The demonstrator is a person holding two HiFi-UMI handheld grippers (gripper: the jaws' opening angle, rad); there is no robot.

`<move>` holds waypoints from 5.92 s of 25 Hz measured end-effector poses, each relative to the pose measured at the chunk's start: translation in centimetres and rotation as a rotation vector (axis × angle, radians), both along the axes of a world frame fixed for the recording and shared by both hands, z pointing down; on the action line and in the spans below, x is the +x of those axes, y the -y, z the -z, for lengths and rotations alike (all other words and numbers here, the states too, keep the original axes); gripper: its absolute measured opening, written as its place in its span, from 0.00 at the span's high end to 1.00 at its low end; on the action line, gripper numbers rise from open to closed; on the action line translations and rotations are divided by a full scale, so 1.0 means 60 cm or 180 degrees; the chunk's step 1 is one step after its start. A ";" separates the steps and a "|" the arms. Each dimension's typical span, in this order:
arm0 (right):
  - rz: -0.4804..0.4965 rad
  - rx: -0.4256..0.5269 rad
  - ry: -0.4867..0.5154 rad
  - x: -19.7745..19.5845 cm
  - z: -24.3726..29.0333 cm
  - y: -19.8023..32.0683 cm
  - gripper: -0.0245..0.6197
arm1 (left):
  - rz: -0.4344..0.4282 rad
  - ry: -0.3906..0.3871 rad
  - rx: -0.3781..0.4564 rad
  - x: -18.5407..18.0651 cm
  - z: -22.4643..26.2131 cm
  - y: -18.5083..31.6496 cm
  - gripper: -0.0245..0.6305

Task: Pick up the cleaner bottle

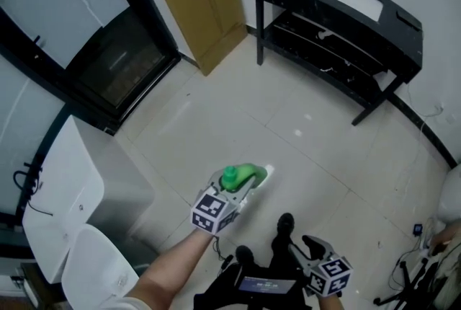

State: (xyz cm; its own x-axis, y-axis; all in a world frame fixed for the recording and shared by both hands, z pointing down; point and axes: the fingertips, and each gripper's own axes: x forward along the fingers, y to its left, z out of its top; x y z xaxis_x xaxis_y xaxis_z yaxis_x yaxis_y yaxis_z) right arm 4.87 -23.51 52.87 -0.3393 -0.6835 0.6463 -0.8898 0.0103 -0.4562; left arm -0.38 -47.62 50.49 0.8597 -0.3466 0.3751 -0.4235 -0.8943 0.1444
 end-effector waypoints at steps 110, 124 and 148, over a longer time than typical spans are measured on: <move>-0.0143 0.0986 -0.0533 -0.056 0.336 -0.094 0.65 | 0.0075 -0.0794 0.0616 -0.289 0.410 -0.335 0.72; -0.0230 0.0851 -0.0515 -0.096 0.319 -0.118 0.69 | -0.0076 -0.0784 0.0481 -0.317 0.386 -0.360 0.72; -0.0190 0.0704 -0.0499 0.072 0.306 -0.263 0.81 | -0.0059 -0.0760 0.0380 -0.152 0.403 -0.500 0.72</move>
